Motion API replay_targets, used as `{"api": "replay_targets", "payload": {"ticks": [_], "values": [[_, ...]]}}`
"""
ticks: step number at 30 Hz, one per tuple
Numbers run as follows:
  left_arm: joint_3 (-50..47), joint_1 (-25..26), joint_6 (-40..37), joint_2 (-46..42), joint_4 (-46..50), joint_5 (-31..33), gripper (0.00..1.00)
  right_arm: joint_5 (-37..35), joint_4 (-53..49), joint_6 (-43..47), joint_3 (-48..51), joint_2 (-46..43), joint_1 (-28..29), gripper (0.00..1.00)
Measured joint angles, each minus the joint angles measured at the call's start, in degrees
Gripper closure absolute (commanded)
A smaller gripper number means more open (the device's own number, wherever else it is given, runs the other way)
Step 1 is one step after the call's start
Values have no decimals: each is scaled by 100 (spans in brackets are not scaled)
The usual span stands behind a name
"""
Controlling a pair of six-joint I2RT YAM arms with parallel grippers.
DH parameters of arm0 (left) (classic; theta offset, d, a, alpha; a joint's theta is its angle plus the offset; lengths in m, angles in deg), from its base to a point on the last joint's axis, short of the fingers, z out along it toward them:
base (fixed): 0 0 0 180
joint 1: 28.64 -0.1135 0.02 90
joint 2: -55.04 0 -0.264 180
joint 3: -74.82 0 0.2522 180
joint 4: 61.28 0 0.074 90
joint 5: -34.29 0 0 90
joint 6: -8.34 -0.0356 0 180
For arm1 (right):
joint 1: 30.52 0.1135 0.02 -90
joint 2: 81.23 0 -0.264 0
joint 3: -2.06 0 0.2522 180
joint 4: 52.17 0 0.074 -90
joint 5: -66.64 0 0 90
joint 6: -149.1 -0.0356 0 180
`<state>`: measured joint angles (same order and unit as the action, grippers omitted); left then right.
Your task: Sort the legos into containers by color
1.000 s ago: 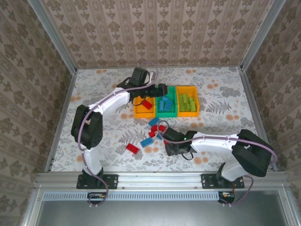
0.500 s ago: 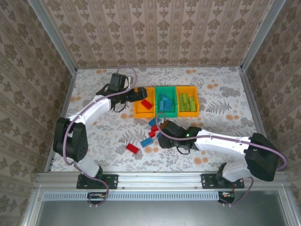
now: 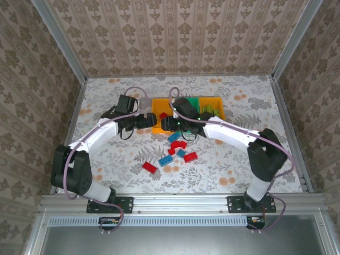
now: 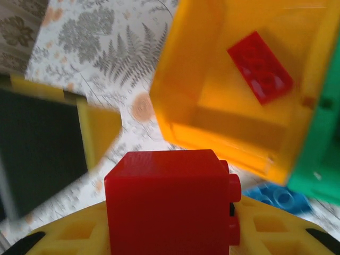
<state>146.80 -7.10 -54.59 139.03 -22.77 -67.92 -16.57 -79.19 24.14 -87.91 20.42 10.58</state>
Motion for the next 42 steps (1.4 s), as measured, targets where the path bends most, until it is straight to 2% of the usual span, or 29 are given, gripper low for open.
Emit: {"api": "replay_targets", "payload": {"ticks": [5, 10, 13, 14, 25, 34, 42], "values": [[-439, 0, 127, -415, 247, 55, 0, 120, -175, -295, -898, 916, -173, 62], [-918, 4, 166, -898, 472, 44, 0, 101, -498, -457, -1370, 1458, -319, 46], [-1226, 66, 136, -1204, 573, 37, 0, 118, -695, -474, -1738, 1674, -337, 31], [-1320, 116, 116, -1287, 597, 42, 0, 111, -737, -452, -1840, 1716, -337, 29], [-2286, 1587, -57, -2037, 625, 221, 0, 225, -800, -470, -2031, 1770, -337, 26], [-2522, 2090, -188, -2094, 616, 527, 0, 262, -776, -492, -1923, 1729, -389, 26], [-2505, 2509, -291, -1611, 619, 813, 1, 262, -758, -575, -1554, 1397, -509, 26]]}}
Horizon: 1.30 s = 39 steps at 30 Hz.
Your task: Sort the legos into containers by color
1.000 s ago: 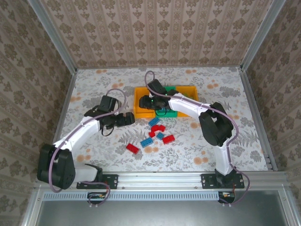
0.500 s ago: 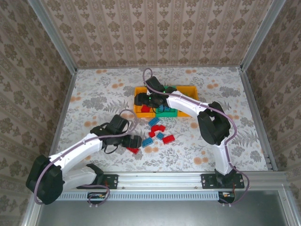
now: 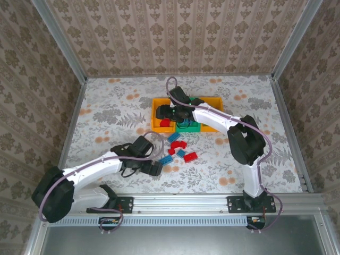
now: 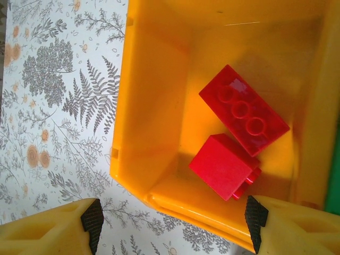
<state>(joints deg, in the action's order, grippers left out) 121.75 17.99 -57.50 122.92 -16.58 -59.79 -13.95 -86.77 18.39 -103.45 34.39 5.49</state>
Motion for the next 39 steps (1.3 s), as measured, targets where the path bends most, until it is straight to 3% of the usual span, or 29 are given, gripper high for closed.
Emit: {"api": "replay_targets", "payload": {"ticks": [13, 22, 35, 39], "values": [[417, 291, -37, 649, 157, 380, 13, -37, 42, -20, 339, -284, -190, 25], [479, 328, -44, 992, 356, 411, 15, -39, 136, -46, 612, -476, -275, 25], [675, 328, -92, 1189, 337, 411, 44, -76, 140, -70, 813, -625, -372, 25], [684, 328, -74, 1189, 350, 437, 45, -83, 140, -68, 911, -721, -420, 25]]}}
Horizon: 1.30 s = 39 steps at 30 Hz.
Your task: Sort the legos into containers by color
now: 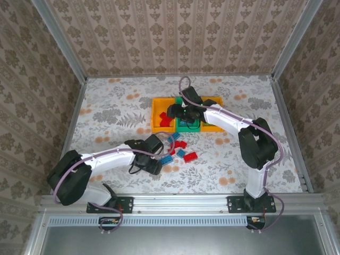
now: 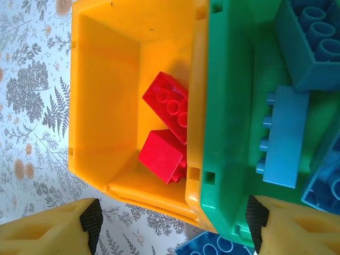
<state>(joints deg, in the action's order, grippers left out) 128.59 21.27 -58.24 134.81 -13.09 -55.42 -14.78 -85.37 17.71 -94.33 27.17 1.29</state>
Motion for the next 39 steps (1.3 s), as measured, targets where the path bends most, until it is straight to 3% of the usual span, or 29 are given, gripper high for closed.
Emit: {"api": "replay_targets", "payload": {"ticks": [7, 17, 21, 26, 34, 39], "values": [[367, -131, 35, -136, 385, 227, 45, -111, 13, 157, 306, -444, -26, 26], [1749, -1272, -195, -350, 221, 59, 43, -575, -39, 688, 1703, -1563, 81, 26], [2603, -1635, -391, 289, -39, -313, 43, -848, -66, 837, 2415, -1945, 323, 21], [3530, -1934, -551, 1257, -205, -820, 43, -1259, -94, 1036, 3154, -2398, 1029, 15], [4489, -2225, -540, 2553, -372, -1401, 42, -1670, -4, 1073, 3842, -2575, 1631, 10], [4769, -2258, -470, 2907, -407, -1521, 34, -1888, 24, 1025, 3899, -2546, 1965, 9]]}}
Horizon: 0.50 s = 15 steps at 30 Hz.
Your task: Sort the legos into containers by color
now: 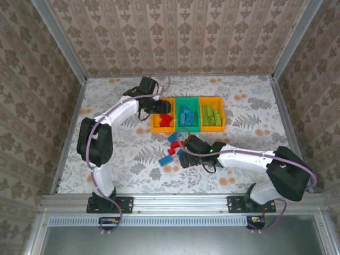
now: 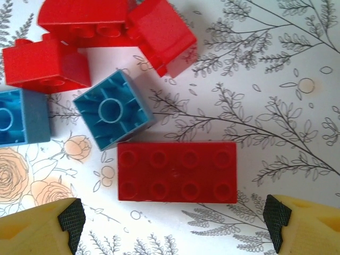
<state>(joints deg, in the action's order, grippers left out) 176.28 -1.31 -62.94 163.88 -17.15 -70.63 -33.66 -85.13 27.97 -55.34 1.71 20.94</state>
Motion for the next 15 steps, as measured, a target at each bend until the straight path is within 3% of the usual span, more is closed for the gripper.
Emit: {"api": "replay_targets", "payload": {"ticks": [10, 15], "values": [[35, 0, 286, 13, -280, -92, 0, -258, 9, -9, -122, 651, 98, 12], [-280, 0, 356, -201, -426, -98, 0, -326, 2, -7, -295, 872, 98, 15]]}}
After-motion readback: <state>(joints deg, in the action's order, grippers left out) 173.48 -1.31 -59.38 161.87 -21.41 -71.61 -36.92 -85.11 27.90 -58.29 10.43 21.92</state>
